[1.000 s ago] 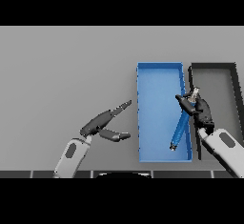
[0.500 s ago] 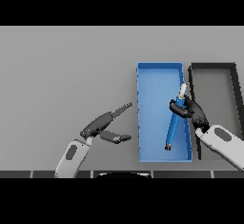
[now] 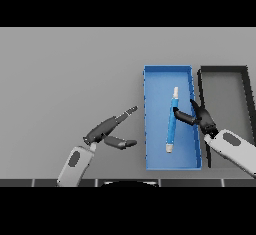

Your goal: Pick up the blue pipe and place it into the blue bin.

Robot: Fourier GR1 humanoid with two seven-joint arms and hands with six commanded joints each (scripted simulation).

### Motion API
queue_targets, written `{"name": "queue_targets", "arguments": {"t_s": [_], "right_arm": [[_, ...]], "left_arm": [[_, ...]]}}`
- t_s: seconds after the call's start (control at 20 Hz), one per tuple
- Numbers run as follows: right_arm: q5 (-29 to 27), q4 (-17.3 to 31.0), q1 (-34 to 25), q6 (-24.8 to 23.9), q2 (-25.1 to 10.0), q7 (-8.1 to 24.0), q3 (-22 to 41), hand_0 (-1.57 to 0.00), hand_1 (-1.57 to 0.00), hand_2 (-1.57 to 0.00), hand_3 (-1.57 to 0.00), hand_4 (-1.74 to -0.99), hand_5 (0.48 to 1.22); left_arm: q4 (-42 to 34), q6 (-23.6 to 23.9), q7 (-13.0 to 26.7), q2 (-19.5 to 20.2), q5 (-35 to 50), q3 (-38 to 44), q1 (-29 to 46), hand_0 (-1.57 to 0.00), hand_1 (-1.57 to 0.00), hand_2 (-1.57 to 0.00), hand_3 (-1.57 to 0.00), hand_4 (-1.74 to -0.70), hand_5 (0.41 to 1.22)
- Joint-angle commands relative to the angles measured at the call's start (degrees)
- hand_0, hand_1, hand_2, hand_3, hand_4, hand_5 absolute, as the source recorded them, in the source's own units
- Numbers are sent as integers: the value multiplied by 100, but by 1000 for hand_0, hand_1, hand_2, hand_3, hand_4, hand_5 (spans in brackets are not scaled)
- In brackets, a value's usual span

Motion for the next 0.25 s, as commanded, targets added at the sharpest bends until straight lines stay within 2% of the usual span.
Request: {"name": "queue_targets", "arguments": {"t_s": [0.0, 0.05, 0.2], "right_arm": [[-28, -39, -11, -10, 2, 78, 10, -6, -5, -5, -3, -1022, 661], [-57, -60, -55, 25, -46, 170, -4, -6, -5, -5, -3, -1022, 658], [-66, -68, -95, -2, -38, 156, 52, -6, -5, -5, -3, -1022, 643]], "left_arm": [[54, -3, -65, 5, -25, -13, 22, 1, 1, 1, 1, -885, 431], [54, -17, -63, 34, -10, 12, 25, 1, 1, 1, 1, -885, 431], [91, -32, -117, 39, 6, 32, -15, 1, 1, 1, 1, -885, 431]]}}
